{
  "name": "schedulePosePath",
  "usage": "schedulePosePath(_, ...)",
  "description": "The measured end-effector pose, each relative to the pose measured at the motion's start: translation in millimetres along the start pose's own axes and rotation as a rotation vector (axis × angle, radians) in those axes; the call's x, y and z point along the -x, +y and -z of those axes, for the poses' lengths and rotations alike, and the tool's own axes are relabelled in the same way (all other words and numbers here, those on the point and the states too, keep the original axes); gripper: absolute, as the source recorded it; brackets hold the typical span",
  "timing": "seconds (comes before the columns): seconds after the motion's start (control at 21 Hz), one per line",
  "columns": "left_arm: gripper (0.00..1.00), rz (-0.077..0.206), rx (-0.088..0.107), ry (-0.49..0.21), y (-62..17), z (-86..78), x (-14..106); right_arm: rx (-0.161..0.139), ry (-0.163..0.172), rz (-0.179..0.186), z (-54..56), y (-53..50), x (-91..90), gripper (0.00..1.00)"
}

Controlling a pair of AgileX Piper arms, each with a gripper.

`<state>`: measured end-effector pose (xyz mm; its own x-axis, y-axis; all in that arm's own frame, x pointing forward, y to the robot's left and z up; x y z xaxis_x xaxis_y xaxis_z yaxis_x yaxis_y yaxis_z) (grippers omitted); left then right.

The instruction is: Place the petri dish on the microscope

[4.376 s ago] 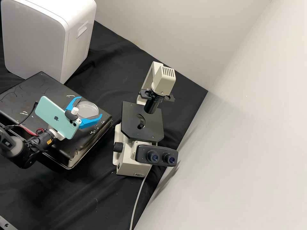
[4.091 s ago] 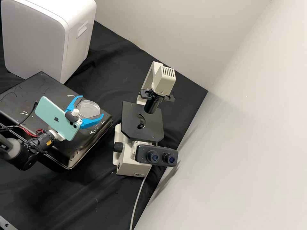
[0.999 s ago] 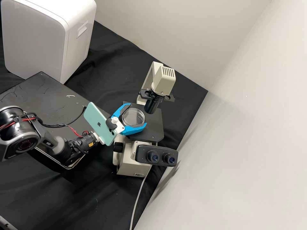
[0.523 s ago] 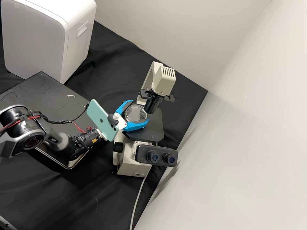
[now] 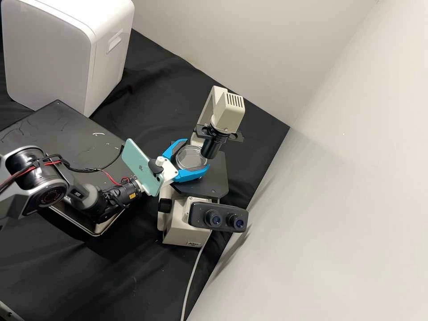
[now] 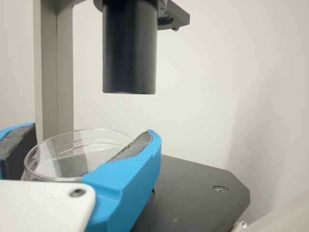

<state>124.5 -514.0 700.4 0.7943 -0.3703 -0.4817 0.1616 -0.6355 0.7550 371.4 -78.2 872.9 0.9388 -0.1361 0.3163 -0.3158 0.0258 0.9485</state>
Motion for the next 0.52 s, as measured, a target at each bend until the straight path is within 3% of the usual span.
schedulePosePath(0.05, 1.0, 0.0, 0.0, 0.0, 0.0, 0.0, 0.0, 0.0, 0.0, -0.001, -0.3, -0.3, -0.5, 1.0)
schedulePosePath(0.52, 1.0, 0.016, -0.006, 0.003, -3.0, 0.2, -1.0, 0.014, -0.012, 0.003, -0.7, -0.5, -1.6, 1.0)
